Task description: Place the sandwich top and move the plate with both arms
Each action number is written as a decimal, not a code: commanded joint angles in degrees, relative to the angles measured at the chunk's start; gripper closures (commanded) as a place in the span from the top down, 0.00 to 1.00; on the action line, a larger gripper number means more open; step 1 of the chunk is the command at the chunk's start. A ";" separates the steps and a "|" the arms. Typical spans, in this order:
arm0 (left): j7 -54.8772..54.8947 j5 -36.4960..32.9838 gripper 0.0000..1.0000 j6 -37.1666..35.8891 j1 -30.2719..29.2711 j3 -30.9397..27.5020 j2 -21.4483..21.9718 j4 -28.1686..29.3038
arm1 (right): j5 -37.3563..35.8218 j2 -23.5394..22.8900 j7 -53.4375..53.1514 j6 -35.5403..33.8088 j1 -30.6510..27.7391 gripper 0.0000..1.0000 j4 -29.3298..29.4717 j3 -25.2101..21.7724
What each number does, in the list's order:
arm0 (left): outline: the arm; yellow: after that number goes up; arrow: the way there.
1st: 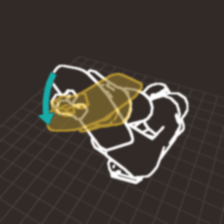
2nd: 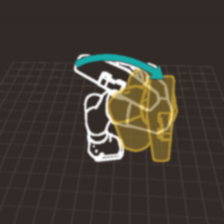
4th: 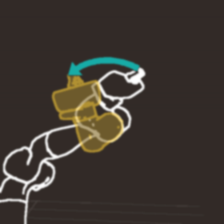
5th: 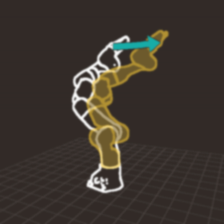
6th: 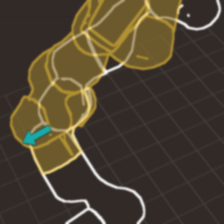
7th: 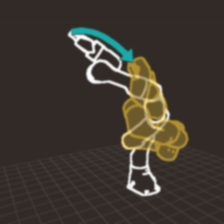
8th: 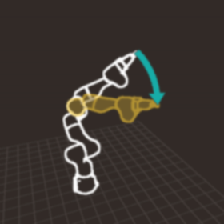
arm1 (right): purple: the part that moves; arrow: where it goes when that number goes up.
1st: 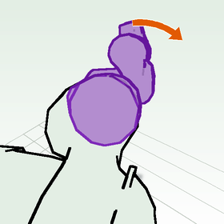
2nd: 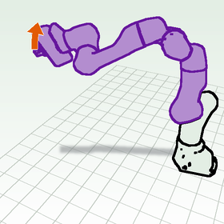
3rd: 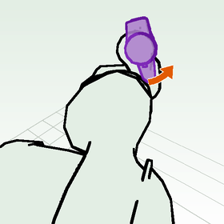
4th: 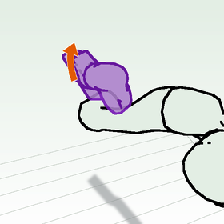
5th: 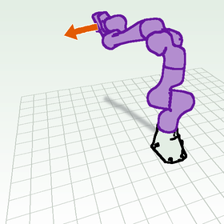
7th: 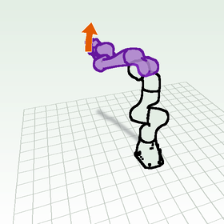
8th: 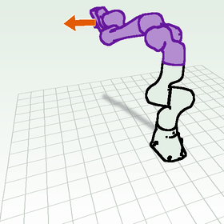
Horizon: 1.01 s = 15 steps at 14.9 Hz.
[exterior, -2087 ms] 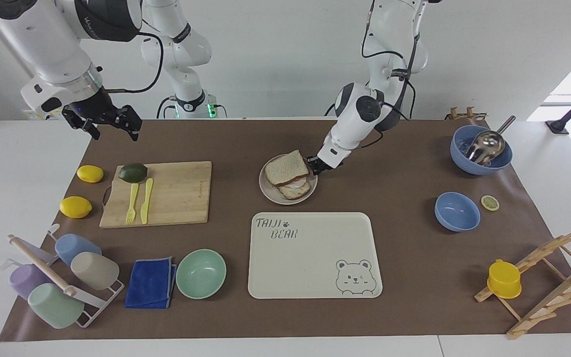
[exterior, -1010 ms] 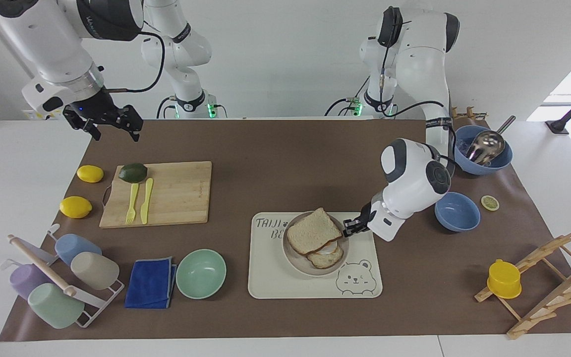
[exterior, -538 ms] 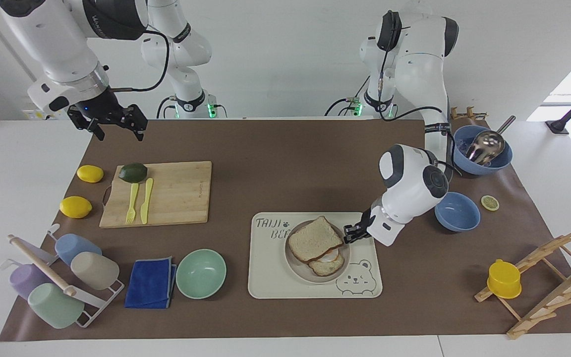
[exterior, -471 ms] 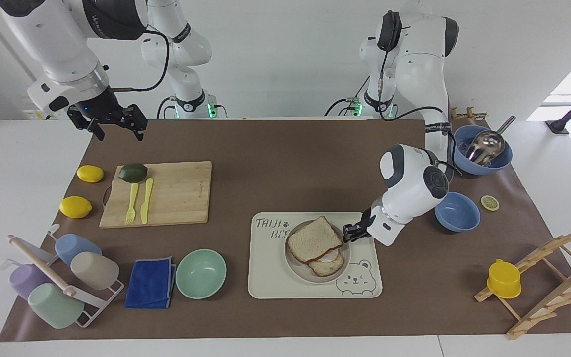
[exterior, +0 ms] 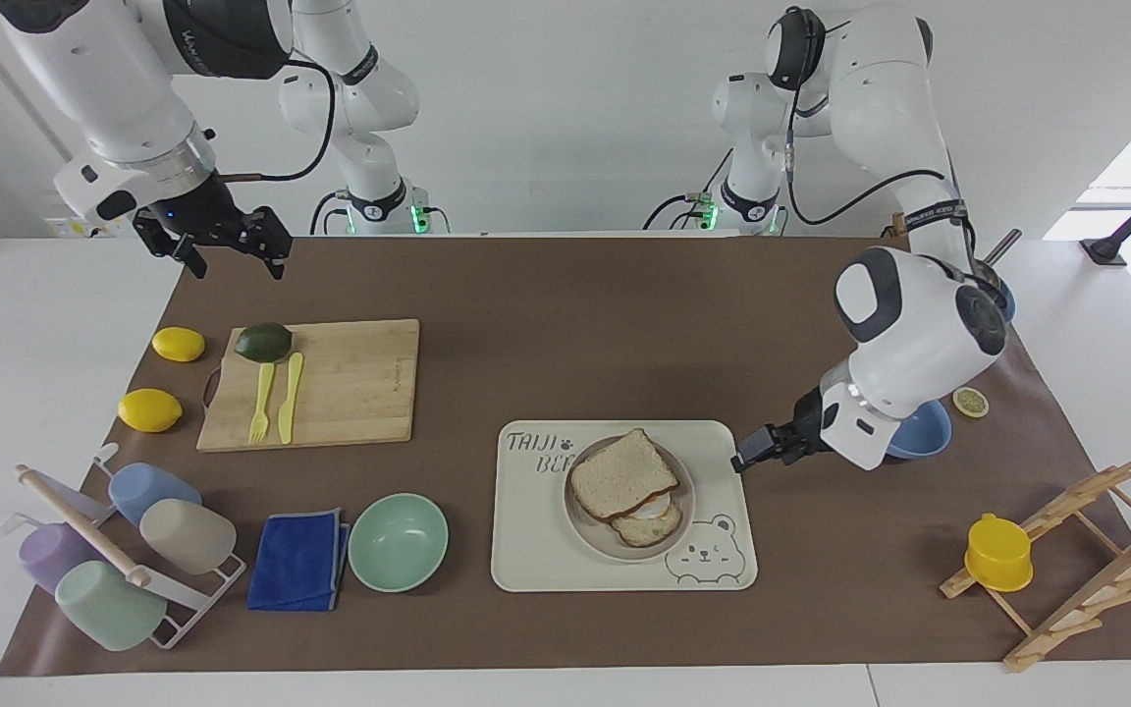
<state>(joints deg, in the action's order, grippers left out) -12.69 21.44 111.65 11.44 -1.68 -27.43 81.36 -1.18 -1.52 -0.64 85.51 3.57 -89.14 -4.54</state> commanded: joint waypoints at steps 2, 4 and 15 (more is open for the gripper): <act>0.21 -10.70 1.00 -6.24 -0.19 -0.87 8.69 3.98 | -0.67 0.20 1.52 -0.34 -0.23 1.00 0.28 0.15; 0.21 -14.39 1.00 -10.82 -0.45 -1.22 12.64 4.24 | -0.67 0.20 1.52 -0.34 -0.32 1.00 0.28 0.15; 0.56 -19.68 1.00 -27.35 -8.87 5.00 34.72 18.48 | -1.73 1.17 1.43 -1.84 0.65 1.00 0.20 0.23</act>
<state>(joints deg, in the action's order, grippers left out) -12.68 2.85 86.16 6.87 -0.90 4.24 95.43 -2.00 -1.31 -0.62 84.84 4.85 -89.12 -4.42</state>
